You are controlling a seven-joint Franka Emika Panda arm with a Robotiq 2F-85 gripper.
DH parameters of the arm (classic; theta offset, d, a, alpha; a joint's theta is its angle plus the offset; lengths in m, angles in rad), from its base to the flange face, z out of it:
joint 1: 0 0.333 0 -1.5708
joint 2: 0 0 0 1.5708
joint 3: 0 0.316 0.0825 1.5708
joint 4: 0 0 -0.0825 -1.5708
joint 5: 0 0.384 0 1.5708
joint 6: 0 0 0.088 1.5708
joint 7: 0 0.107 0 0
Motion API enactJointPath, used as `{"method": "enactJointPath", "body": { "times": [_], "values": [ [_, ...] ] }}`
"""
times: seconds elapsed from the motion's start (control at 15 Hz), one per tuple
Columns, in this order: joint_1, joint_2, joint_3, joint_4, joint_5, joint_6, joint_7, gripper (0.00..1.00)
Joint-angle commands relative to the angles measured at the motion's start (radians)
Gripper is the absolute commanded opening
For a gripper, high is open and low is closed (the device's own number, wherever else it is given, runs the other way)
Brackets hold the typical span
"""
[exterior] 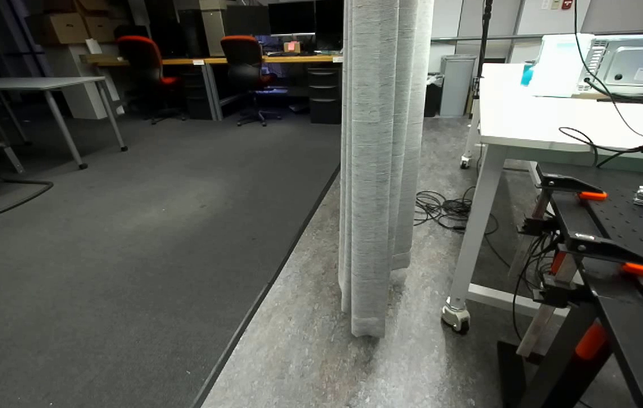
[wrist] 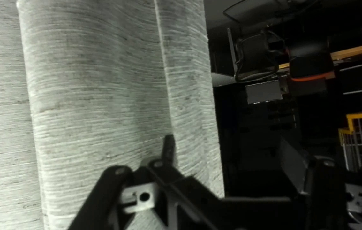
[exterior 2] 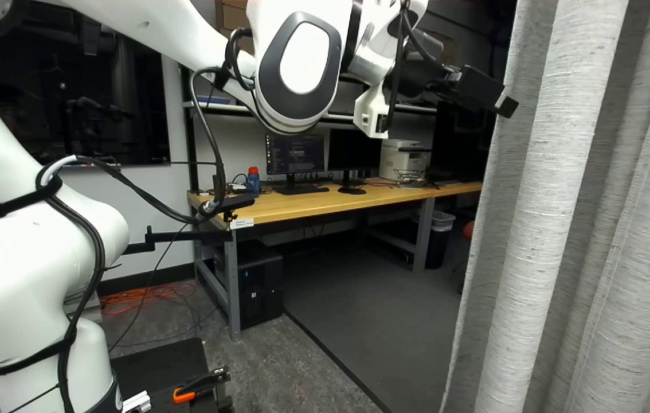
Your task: Slide the curtain to the left
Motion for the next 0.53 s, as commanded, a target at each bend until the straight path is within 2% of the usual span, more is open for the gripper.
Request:
{"method": "enactJointPath", "body": {
  "times": [0.0, 0.27, 0.4, 0.47],
  "values": [
    [-0.005, 0.007, 0.022, -0.003, 0.002, 0.054, 0.006, 0.48],
    [-0.005, 0.007, 0.021, -0.003, 0.005, 0.055, 0.007, 0.18],
    [0.028, 0.003, -0.007, -0.008, 0.006, 0.038, 0.005, 0.03],
    [0.049, -0.001, -0.024, -0.012, 0.007, 0.029, 0.004, 0.00]
  ]
}}
